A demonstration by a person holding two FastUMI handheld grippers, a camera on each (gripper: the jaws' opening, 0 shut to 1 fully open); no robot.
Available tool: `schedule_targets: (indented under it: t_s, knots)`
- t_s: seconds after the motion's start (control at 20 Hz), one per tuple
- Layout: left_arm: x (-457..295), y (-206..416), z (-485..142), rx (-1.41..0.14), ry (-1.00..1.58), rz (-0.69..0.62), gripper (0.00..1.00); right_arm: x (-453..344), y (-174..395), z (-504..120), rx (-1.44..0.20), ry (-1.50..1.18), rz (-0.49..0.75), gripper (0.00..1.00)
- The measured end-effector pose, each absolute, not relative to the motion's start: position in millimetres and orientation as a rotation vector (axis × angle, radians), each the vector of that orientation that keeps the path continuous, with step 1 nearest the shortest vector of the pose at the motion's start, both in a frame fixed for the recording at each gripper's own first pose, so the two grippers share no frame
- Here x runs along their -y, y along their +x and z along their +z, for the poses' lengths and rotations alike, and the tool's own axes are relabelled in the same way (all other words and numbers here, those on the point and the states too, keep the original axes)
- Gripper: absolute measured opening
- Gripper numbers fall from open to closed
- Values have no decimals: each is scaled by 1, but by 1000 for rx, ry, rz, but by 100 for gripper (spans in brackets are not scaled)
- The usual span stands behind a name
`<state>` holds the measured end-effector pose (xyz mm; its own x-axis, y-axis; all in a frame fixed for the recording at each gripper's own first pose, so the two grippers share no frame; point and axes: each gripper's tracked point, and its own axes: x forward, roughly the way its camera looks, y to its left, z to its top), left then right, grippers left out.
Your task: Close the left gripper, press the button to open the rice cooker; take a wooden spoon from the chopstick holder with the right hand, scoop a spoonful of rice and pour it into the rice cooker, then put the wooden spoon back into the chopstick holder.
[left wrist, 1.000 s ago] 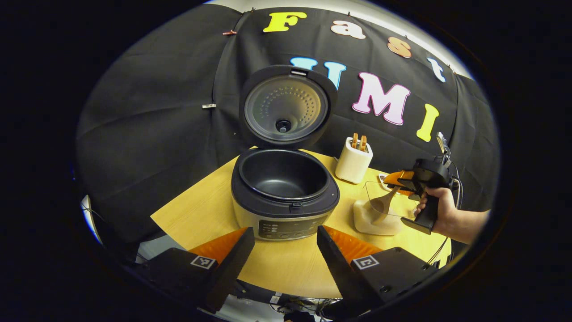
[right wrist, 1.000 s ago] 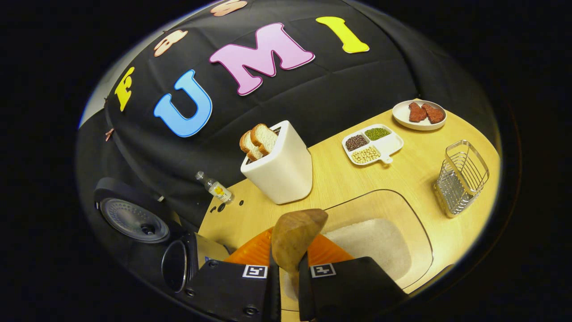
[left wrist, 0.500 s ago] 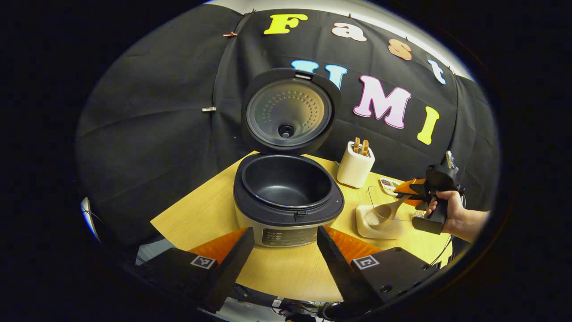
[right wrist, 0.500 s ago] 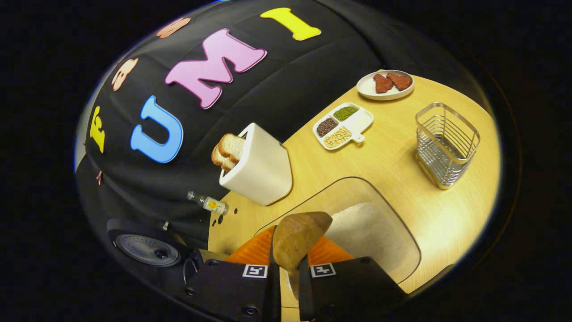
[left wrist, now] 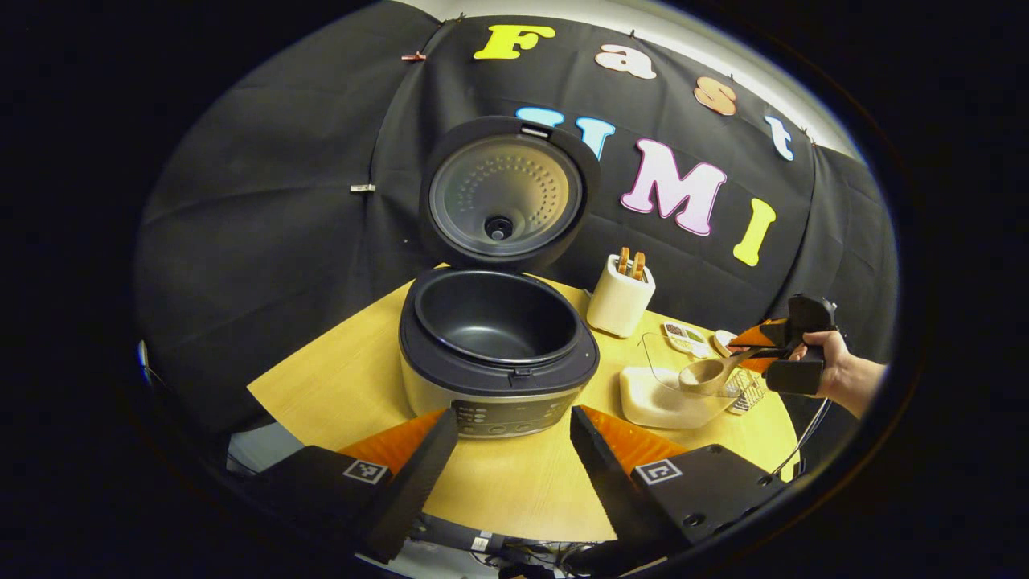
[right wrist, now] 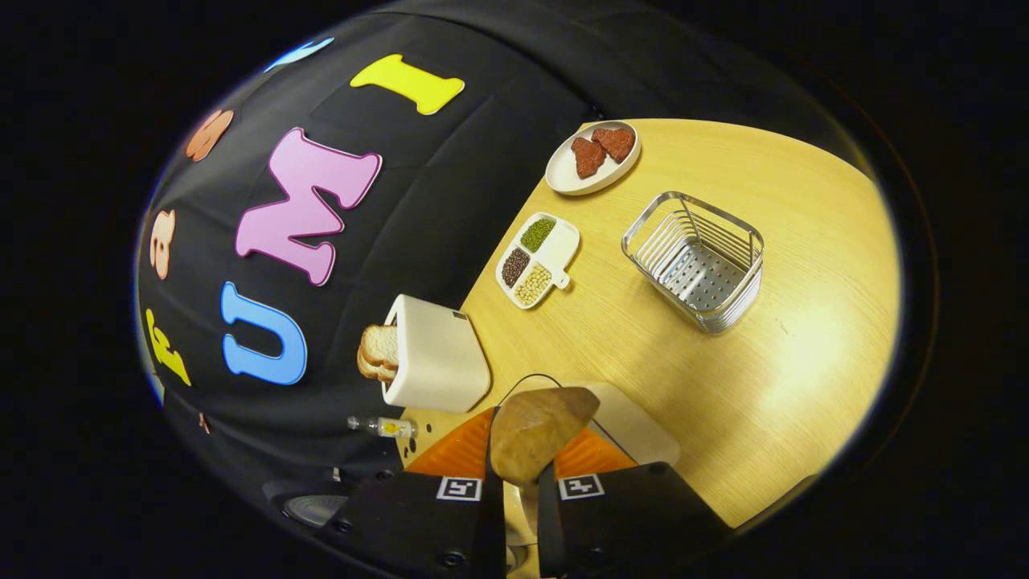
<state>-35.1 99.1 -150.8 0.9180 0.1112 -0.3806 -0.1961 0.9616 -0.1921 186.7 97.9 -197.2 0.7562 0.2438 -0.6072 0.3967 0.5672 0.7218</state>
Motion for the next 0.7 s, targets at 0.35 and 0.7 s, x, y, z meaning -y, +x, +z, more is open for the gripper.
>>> schedule_targets:
  t_s: [0.35,0.7]
  knots:
    - [-109,-33,-153,-346,-221,164,96,-136,190,-140,-723,1130,5,20]
    - [-121,-44,-151,-328,-252,203,96,-227,177,-104,-774,1182,179,19]
